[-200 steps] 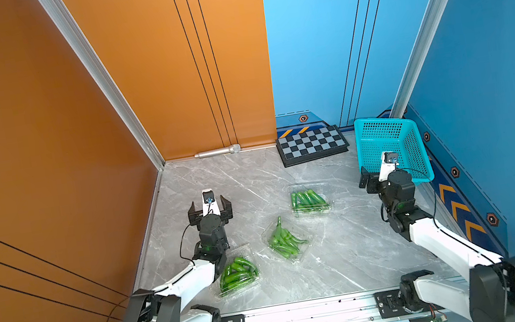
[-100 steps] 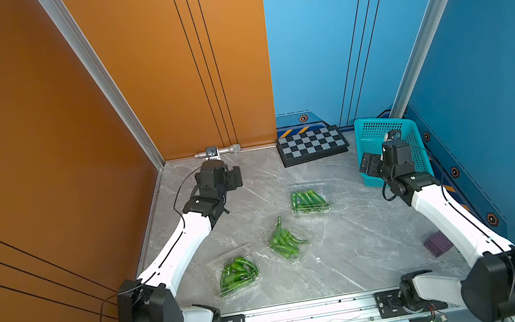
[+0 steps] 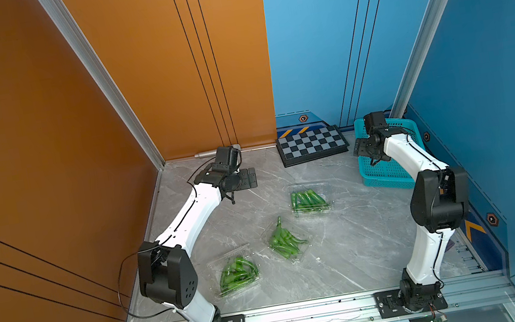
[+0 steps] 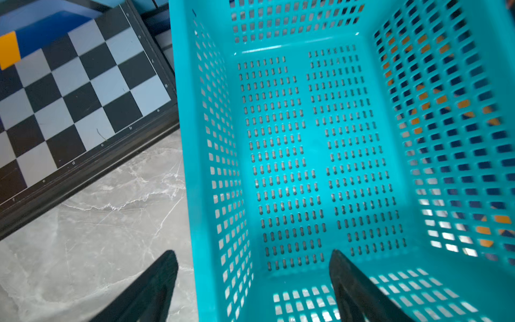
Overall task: Take small green peppers out of containers
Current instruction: Pick up the basket at the corner of the board.
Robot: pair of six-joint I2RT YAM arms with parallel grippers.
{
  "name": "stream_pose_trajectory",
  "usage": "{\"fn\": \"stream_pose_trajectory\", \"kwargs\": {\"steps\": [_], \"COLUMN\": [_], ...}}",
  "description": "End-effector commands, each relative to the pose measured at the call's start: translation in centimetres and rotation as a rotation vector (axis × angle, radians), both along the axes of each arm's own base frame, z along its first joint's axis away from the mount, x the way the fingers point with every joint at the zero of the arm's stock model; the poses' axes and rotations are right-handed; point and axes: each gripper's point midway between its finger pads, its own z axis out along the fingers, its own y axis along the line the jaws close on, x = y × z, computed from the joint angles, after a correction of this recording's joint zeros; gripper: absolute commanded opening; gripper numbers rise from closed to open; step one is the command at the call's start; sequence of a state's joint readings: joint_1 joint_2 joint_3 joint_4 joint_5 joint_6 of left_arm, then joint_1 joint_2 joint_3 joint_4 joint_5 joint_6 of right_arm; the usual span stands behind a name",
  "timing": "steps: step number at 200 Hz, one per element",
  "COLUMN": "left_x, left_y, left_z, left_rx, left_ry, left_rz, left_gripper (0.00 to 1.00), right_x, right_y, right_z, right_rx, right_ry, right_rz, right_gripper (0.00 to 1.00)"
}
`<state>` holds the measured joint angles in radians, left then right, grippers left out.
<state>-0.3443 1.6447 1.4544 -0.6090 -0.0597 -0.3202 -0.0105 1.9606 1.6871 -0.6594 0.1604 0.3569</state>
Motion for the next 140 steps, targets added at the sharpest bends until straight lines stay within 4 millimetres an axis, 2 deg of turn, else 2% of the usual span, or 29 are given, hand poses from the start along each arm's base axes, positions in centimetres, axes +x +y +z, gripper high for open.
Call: {"fn": "stream_pose_trajectory", "kwargs": {"steps": [1,52,101,140], "left_x": [-0.6,-0.7,-1.1,-1.3], "left_y": [0.1,0.6,1.6,2.1], "left_z": [0.1,-0.6,-0.7,-0.9], "left_rx": [-0.027,-0.043,-0.05,-0.05], "left_ry": [0.042,0.066,0.07,0.078], "left_rz": [0.007,0.002,0.024,0.028], "left_gripper": [0.99,0.99,0.99,0.99], "right_x": [-0.7,0.0,1.7,2.5], "right_y": [0.9,1.2,0.6,0.6], "right_z": [-0.4,-2.3,-4.7,-5.9], "right_rx": [0.026,0.015,-0.028,-0.049], "right_ry": [0.067,0.114,0.155,0.186], "right_rz": [0.025,0.03,0.029,0.044], "right_gripper": [0.86,0.85,0.68,0.62]}}
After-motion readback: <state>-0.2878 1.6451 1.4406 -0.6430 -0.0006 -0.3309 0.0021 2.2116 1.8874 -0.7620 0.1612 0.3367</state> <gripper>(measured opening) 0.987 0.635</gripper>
